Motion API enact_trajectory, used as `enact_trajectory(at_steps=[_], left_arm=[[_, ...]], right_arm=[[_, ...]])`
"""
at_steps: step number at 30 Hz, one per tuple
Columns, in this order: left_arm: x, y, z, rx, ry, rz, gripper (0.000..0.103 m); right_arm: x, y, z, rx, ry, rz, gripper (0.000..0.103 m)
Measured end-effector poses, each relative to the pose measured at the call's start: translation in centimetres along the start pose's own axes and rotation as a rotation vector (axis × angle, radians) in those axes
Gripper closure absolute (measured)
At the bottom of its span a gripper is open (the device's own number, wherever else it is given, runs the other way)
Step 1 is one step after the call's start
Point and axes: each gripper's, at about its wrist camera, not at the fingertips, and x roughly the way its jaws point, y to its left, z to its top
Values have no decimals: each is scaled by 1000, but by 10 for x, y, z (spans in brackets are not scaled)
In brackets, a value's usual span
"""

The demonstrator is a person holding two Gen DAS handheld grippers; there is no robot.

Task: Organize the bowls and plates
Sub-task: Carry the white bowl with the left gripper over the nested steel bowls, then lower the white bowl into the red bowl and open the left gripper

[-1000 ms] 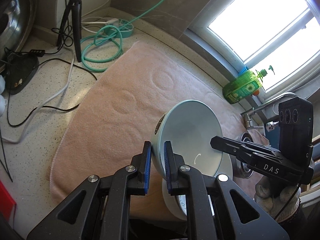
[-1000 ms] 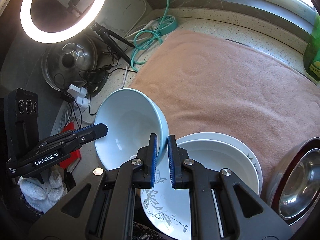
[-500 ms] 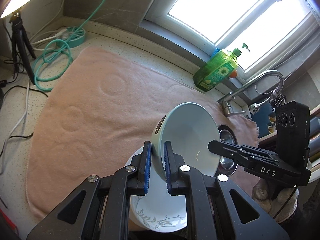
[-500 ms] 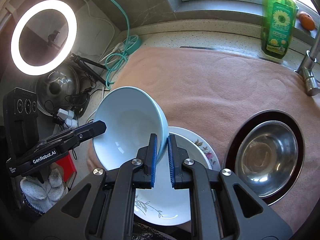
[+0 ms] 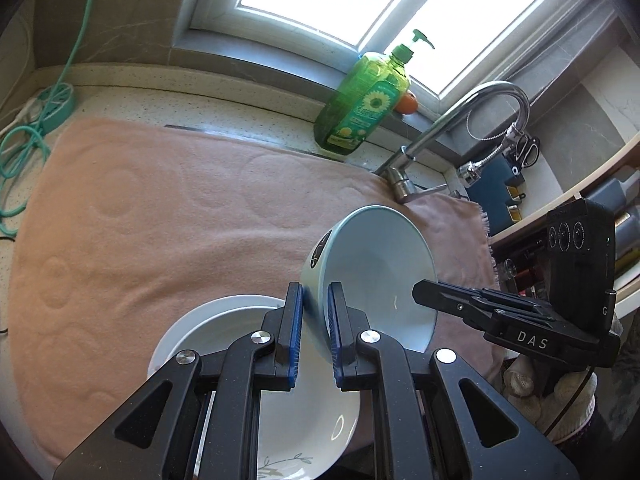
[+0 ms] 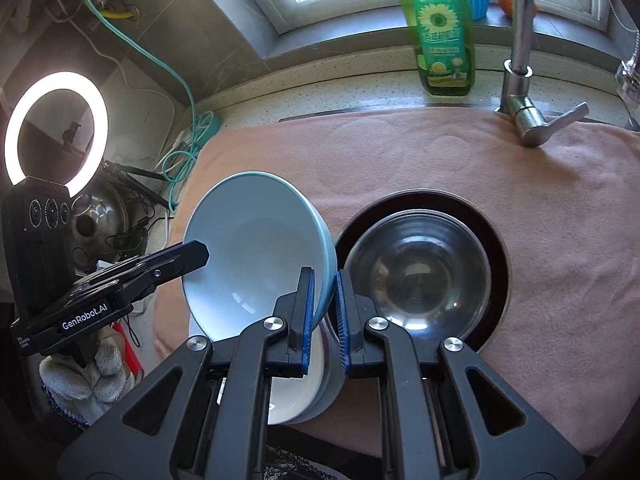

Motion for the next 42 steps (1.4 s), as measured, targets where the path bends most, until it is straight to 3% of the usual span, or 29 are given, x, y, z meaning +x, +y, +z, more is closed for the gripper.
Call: enact_trajectory(at_steps=[11,17,30,42], left_arm=[[45,-42,10,81,95,-64,92],[66,-55,11,104,140,-64,92],[88,-58,11,108,194,-32,92],[93,-55,12,113,196,-11,92]], right_arm=[[-9,-57,-11,111,-9,-68,92],[-5,-74,-15,140,7,-84,92],[17,-87,-15,159,59,-102,92],[14,-87,-17,156,52,-100,92]])
